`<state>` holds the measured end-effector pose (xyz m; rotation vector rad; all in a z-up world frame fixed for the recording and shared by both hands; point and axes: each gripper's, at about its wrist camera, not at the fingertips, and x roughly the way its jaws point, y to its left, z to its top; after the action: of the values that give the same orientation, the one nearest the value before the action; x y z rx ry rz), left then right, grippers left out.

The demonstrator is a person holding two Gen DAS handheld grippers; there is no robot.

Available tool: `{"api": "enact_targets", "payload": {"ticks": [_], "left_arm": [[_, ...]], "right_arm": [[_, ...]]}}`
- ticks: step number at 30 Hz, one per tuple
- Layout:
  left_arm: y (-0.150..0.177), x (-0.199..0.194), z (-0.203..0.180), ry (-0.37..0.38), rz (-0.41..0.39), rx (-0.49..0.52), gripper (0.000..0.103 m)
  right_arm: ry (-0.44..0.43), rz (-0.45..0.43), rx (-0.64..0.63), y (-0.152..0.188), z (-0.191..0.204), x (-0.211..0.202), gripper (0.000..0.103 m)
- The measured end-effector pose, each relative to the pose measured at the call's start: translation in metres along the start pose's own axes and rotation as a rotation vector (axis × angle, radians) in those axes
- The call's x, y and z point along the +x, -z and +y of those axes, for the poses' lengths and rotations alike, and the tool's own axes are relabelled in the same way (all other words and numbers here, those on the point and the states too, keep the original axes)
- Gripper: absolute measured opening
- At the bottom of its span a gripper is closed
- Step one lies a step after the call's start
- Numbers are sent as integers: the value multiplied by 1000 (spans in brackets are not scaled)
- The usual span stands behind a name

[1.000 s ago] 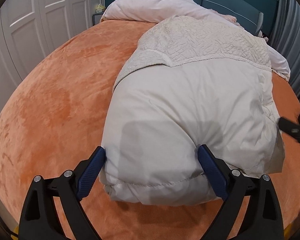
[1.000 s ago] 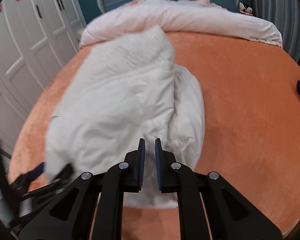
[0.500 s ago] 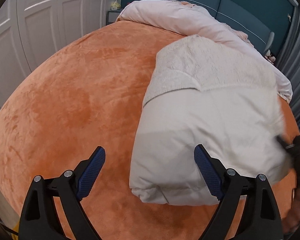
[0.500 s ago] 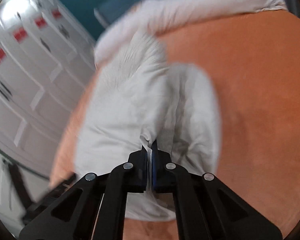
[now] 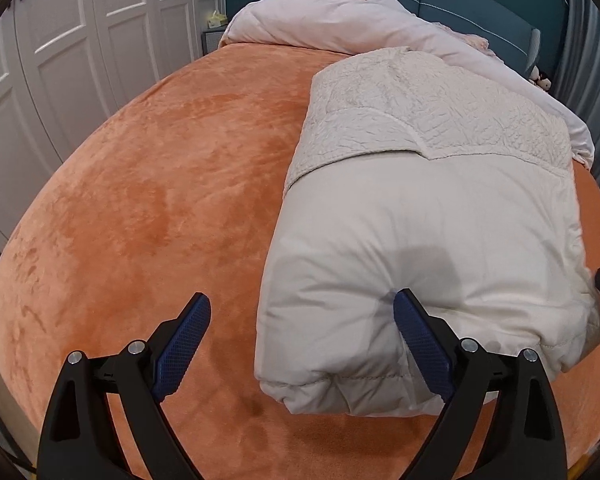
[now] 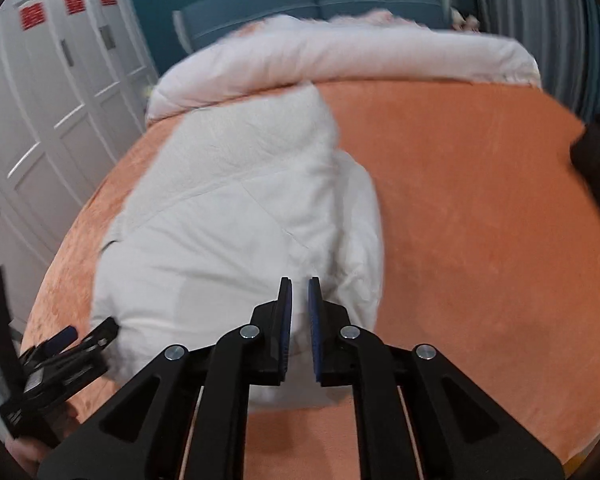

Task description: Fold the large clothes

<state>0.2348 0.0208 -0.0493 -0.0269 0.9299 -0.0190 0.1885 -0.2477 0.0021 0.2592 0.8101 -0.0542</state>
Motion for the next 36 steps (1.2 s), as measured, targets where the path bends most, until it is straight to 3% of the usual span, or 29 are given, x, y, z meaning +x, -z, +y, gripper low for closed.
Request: {"api": "enact_targets", "payload": {"ticks": [4,6,15,17,24,36], "left_arm": [[1,-3,-2,-4,3,-5,92],[2,-6,-2,0,12,-12,92],[15,-29,-9,-19,12,-9,90],[19,-37,-11,-23,9,-7,90],[42,-56,-22,-31,11,10,90],[84,-64,-34,-37,22,53,90]], "right_arm": [[60,199,-98,25,7,51,2],[89,224,-94,36,2,55,1],[82,131,-64,56,9,-7,9],[81,118,-58,66,14,-19,16],[110,96,-66,87,24,-30,32],[169,87,-77,111,23,-43,40]]}}
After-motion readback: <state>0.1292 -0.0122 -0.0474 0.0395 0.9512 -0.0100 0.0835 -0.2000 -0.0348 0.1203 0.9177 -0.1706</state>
